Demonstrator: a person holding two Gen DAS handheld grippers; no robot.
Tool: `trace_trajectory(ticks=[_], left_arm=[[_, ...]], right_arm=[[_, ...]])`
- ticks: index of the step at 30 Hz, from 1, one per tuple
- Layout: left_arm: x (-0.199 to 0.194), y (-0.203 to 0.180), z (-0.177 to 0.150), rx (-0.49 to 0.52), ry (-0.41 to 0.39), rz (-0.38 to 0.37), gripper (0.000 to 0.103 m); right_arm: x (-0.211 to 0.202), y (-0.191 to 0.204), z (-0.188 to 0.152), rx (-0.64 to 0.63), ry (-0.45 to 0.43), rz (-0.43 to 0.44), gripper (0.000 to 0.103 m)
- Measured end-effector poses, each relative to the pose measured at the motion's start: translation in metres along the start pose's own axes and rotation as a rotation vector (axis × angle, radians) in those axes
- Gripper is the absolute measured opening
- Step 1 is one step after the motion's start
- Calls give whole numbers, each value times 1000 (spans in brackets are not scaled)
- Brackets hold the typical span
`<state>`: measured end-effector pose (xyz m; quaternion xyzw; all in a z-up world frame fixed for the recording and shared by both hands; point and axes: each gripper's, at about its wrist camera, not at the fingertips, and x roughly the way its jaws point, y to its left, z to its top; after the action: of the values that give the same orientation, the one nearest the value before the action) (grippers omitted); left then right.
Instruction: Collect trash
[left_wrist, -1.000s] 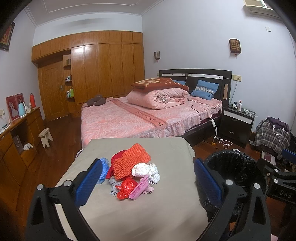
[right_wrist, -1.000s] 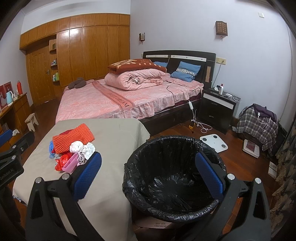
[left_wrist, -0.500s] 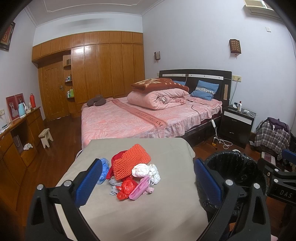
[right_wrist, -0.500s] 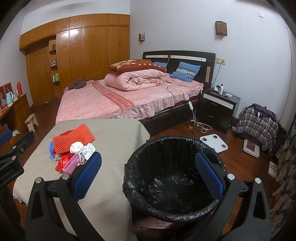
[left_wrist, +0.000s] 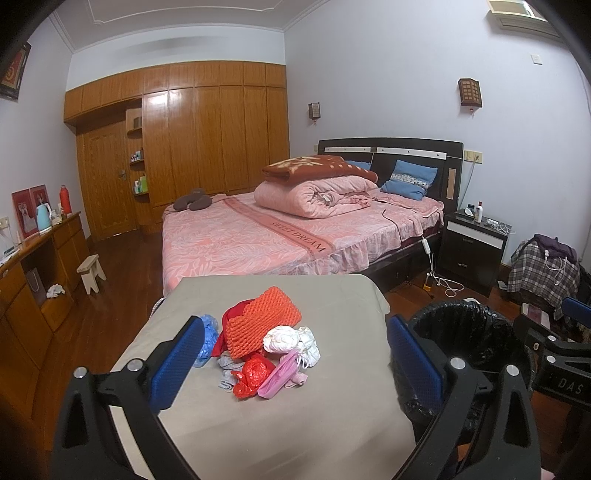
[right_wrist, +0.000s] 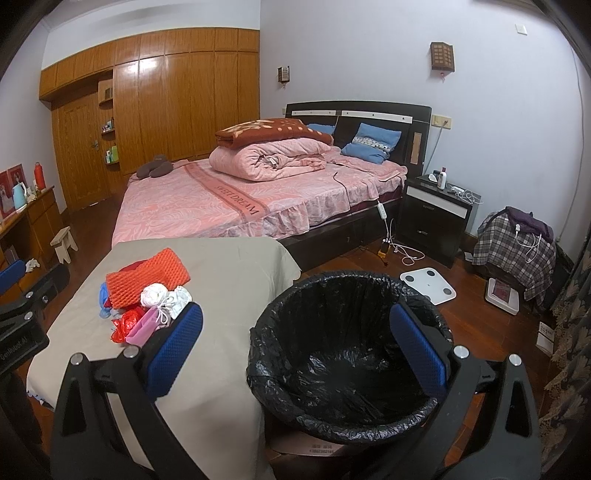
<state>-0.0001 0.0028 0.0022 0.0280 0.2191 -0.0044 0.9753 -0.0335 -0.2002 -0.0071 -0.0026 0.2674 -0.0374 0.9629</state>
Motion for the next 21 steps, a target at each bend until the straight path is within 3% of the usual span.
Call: trace_trajectory(ticks=[21], left_arm=[[1,8,2,-10,5,3,97]], right_arm=[[1,2,-1,4,3,9,98]])
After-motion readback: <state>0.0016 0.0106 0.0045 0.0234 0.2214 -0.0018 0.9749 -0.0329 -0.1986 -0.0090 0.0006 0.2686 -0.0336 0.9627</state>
